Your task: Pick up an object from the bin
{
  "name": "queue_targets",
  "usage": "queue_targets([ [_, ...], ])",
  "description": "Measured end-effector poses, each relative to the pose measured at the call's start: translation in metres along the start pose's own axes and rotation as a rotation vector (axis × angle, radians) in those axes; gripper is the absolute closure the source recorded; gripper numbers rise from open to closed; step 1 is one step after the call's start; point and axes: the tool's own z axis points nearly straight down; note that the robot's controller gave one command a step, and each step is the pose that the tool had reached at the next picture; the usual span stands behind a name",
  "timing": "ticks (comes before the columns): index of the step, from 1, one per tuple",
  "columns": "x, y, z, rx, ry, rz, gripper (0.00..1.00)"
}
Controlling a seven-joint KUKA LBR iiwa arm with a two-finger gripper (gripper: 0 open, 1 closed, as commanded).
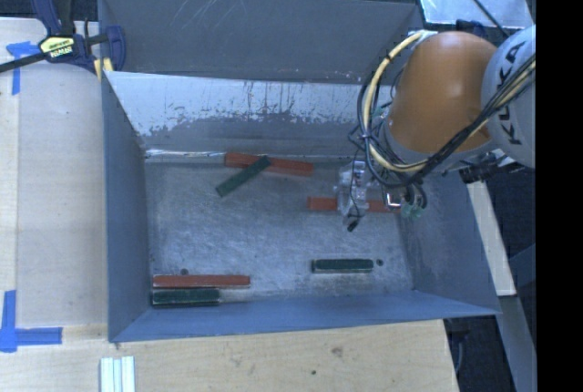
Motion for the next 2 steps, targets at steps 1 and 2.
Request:
queue_targets([
  [1,0.037,-0.002,-0.050,-0.001,-0.003,0.002,1.00],
  [2,0.018,0.023,-0.049,-0.001,-0.002,0.032,1.00],
])
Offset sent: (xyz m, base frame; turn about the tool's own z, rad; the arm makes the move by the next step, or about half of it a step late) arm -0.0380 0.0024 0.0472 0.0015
